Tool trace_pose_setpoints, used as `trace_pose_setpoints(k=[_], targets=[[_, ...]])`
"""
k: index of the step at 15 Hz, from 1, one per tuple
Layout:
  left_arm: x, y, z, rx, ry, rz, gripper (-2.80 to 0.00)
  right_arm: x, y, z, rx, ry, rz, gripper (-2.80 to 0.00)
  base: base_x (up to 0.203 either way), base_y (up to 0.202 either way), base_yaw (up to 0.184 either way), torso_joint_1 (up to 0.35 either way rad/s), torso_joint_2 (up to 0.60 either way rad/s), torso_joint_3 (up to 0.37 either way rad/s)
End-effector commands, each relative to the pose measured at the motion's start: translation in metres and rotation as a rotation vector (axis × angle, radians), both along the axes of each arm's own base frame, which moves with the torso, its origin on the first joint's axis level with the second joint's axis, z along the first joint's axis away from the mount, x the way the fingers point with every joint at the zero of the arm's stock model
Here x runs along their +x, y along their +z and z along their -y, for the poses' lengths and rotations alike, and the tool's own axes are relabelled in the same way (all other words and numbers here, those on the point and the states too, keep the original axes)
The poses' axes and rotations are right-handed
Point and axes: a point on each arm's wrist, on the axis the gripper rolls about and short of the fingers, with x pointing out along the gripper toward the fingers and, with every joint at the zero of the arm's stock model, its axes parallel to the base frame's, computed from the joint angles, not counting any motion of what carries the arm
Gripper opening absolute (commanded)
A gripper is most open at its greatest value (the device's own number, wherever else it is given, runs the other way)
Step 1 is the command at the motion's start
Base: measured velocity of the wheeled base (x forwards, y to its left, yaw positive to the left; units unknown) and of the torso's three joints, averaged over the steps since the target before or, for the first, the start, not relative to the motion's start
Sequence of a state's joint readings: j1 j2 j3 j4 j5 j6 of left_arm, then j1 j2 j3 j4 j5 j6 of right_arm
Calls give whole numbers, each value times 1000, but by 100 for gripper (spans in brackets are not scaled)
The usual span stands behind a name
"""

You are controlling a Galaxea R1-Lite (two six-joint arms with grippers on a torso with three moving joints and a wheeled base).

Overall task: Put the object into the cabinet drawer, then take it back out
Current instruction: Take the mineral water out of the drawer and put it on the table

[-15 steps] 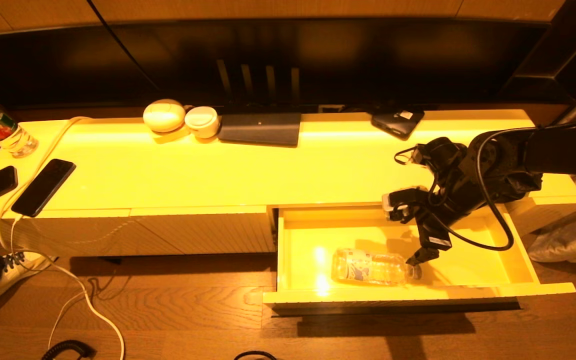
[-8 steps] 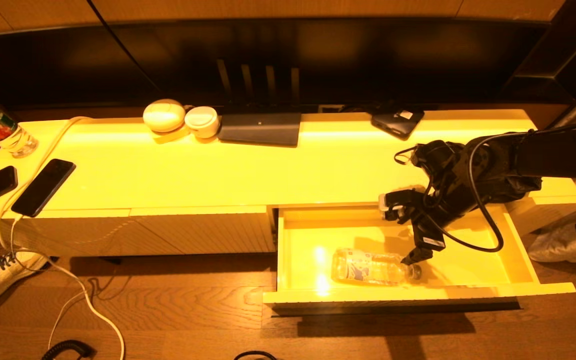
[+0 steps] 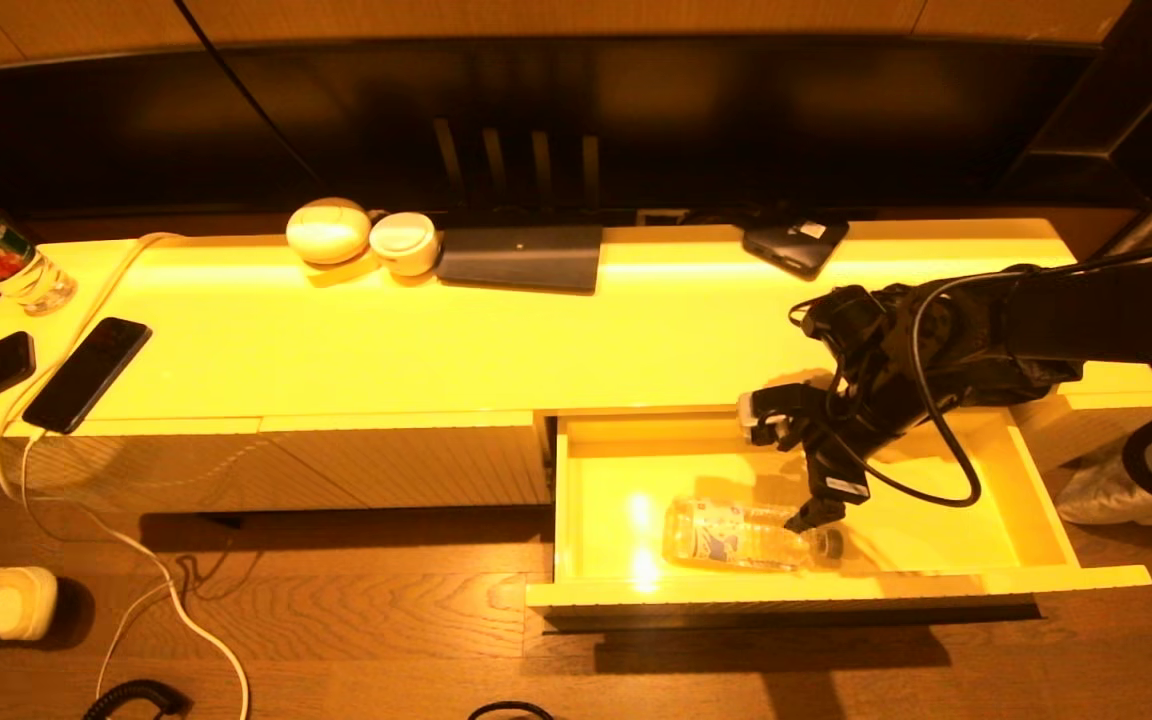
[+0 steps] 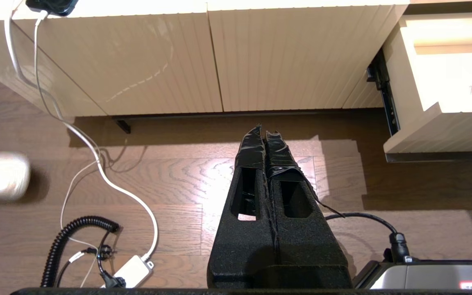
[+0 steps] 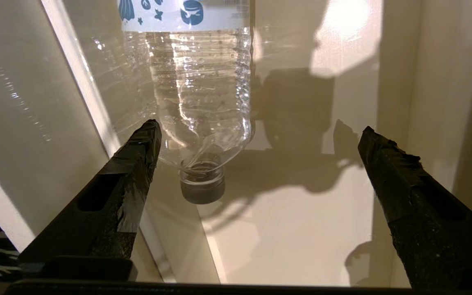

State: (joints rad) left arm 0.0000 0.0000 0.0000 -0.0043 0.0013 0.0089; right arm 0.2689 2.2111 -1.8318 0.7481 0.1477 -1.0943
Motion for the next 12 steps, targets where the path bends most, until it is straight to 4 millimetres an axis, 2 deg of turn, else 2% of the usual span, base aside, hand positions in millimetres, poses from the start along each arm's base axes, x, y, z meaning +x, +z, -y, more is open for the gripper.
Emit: trace_pose_setpoints(k=[1, 12], targets=[[0, 0, 0, 0, 0, -1, -280, 1, -3, -4, -1, 10, -8, 0, 0, 0, 0, 0, 0, 0], [0, 0, 0, 0, 0, -1, -280, 6, -1, -24, 25, 21, 15, 0, 0, 0, 0, 0, 0, 0]])
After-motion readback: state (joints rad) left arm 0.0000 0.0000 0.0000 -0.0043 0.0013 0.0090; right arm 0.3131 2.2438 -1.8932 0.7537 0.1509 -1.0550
